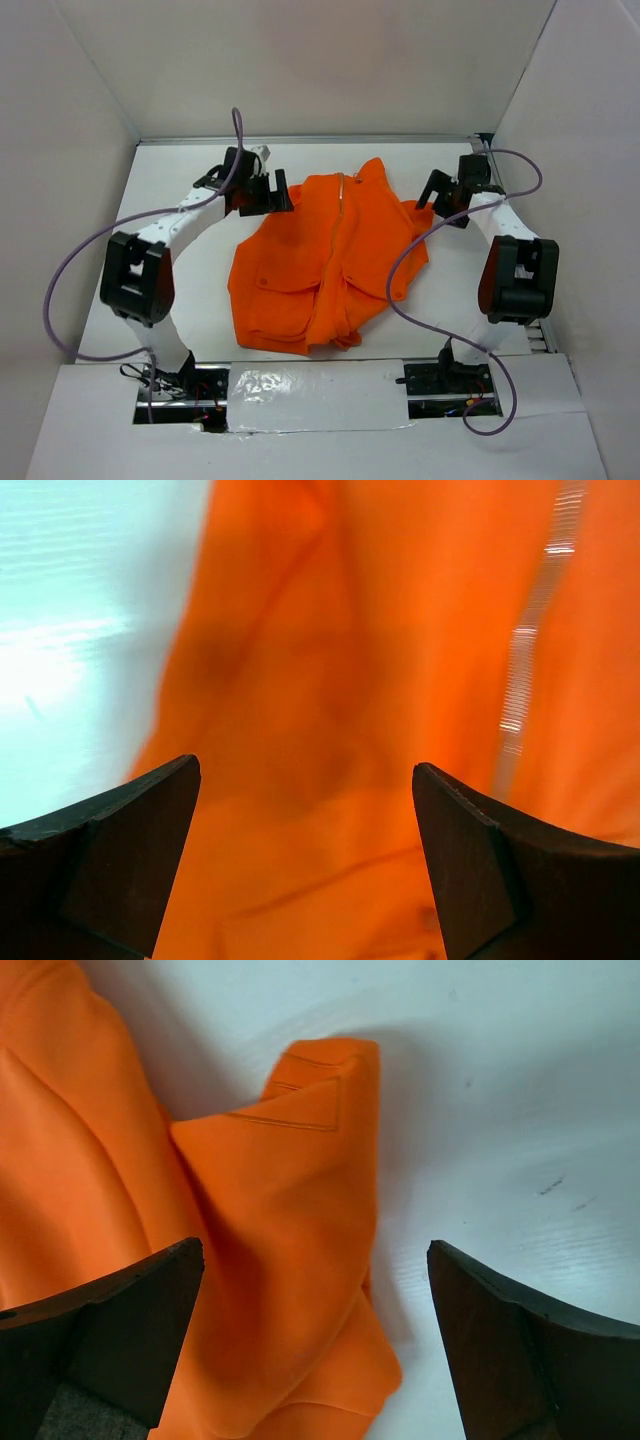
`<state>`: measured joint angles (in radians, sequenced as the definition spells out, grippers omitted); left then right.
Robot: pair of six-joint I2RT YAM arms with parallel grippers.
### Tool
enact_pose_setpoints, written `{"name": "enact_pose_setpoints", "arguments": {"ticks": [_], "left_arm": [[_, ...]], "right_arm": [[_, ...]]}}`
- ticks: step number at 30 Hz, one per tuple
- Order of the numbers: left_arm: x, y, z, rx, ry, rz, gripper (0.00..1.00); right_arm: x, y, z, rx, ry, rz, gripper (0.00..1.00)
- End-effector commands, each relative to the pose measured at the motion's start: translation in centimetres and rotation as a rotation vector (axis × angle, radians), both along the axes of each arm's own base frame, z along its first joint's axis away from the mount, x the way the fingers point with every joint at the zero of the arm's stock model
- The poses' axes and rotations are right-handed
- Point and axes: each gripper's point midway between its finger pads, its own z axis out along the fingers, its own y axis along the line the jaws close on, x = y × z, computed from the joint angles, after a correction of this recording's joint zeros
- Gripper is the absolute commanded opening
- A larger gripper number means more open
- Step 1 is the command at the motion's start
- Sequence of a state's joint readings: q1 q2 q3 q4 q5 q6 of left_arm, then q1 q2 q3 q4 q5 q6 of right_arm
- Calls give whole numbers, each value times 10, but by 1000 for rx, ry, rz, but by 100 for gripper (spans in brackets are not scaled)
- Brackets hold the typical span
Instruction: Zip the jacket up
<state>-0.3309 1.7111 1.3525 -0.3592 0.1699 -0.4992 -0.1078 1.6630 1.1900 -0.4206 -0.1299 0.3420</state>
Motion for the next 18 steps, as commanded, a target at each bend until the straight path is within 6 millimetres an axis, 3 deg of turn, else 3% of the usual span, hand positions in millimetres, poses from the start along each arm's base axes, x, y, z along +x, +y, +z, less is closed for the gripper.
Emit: {"name": "enact_pose_setpoints", "arguments": {"ticks": [1, 2, 8, 10, 14, 16, 17, 18], "left_arm": [[14, 11, -22, 76, 11, -79, 99], [22, 16, -39, 94, 33, -75, 99], [48, 25, -68, 82, 73, -74, 99], [55, 15, -68, 56, 68, -99, 99], [60, -3, -98, 79, 114, -121, 96], [66, -12, -100, 56, 116, -137, 80], [67, -14, -108, 50, 135, -136, 49], [68, -16, -109, 40, 140, -137, 33]], "right_arm": [[4, -4, -1, 10, -2, 39, 100], [5, -3, -3, 16, 2, 49, 100], [14, 7, -21, 69, 29, 90, 100], [13, 15, -26, 112, 27, 113, 100], [16, 32, -27, 178, -6, 165, 97], [22, 40, -26, 197, -13, 185, 93], [25, 43, -31, 206, -2, 194, 79], [29, 48, -30, 206, -8, 201, 71]]}}
